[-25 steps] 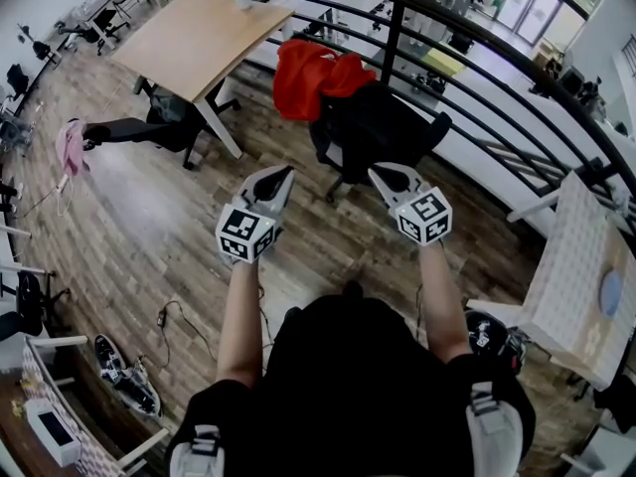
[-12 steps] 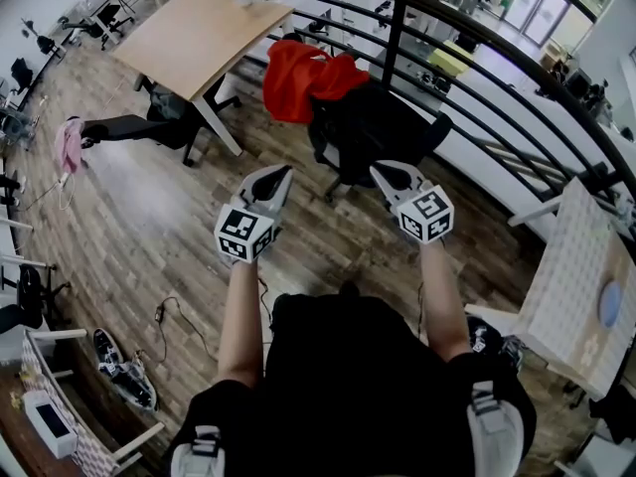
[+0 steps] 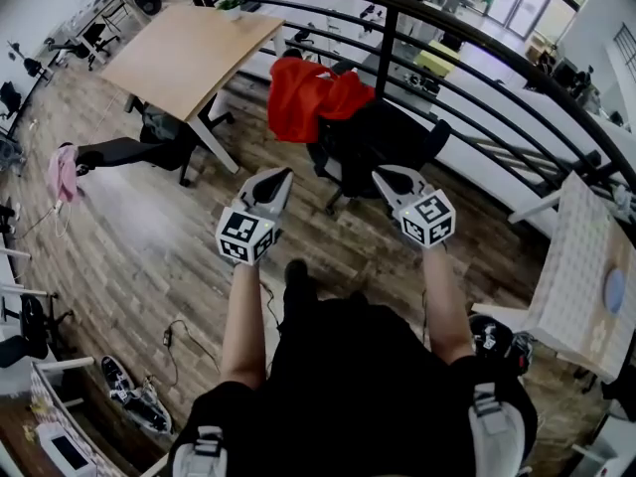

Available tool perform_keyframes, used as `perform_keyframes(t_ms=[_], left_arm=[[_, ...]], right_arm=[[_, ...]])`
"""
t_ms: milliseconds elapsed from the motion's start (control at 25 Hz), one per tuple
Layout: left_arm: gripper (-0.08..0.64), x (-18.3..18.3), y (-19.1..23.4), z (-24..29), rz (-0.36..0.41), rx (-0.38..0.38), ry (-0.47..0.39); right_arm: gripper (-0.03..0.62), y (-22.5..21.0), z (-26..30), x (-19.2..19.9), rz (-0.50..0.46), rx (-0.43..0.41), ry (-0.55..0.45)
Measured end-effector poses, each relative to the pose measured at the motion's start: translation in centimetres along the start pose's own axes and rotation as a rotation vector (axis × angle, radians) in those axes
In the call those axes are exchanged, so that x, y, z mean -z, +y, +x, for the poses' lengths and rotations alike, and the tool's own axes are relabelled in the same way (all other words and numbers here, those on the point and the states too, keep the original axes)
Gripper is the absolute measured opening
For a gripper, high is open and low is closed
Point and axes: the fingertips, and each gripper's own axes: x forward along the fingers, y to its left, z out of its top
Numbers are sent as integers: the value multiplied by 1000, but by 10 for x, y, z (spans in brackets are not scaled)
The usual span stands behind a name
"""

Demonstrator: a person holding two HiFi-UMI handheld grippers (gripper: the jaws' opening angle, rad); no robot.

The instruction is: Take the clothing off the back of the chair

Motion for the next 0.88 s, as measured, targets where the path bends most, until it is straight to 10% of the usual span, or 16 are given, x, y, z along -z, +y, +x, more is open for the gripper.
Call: perform_keyframes(t_ms=[880], left_arm=[[4, -24, 182, 76, -4, 258, -87]], right_arm=[[40, -61, 79, -83, -14, 472, -93]])
